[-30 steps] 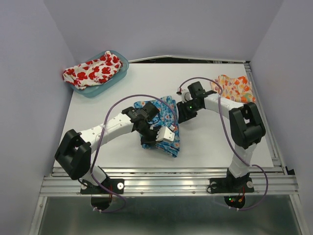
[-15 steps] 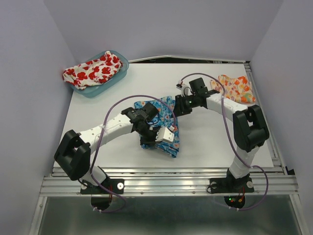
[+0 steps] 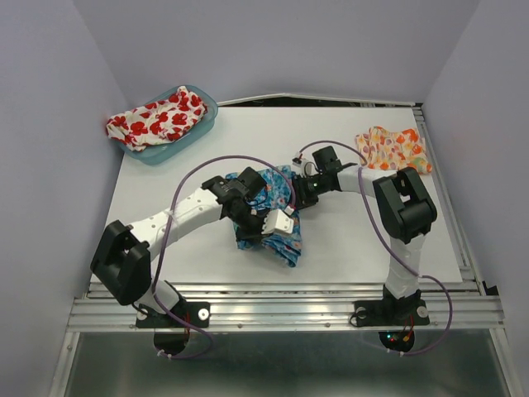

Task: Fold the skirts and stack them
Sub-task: Fold the skirt

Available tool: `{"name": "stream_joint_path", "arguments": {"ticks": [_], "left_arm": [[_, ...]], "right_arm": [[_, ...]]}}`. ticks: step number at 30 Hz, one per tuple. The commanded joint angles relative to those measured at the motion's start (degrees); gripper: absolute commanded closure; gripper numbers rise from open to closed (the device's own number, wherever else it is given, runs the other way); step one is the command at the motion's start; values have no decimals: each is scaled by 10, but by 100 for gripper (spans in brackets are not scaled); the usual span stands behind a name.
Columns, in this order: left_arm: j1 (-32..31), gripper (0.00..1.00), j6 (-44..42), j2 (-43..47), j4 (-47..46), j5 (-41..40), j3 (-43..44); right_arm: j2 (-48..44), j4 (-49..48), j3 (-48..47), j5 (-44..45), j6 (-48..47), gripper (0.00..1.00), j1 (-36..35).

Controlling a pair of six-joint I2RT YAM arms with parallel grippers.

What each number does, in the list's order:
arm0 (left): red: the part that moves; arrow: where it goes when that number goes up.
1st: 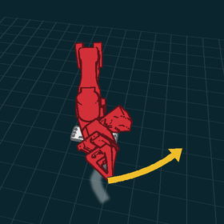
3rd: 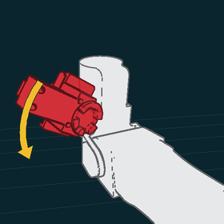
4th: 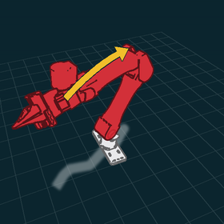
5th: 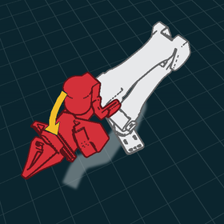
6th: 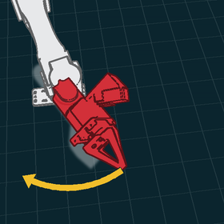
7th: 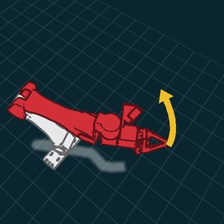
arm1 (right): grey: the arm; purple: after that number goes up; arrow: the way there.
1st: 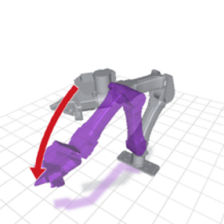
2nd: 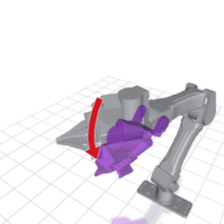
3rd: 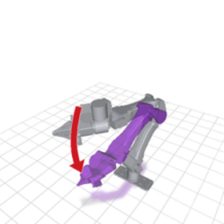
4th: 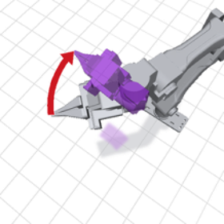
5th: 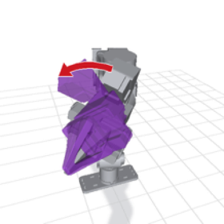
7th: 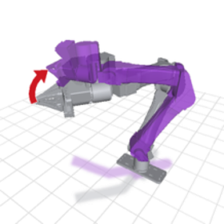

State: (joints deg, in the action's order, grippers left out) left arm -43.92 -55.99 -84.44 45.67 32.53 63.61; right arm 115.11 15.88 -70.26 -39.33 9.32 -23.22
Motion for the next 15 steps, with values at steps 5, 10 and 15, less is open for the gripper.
{"name": "stream_joint_path", "arguments": {"ticks": [5, 10, 15], "left_arm": [[37, 100, 22, 11, 66, 67, 137], [110, 100, 4, -49, 93, 83, 207], [164, 100, -19, -156, 131, 100, 290]], "right_arm": [[29, 48, 28, 51, -73, 72, -10], [33, 71, 21, 61, -113, 73, -10], [45, 89, 7, 65, -135, 73, -10]]}}
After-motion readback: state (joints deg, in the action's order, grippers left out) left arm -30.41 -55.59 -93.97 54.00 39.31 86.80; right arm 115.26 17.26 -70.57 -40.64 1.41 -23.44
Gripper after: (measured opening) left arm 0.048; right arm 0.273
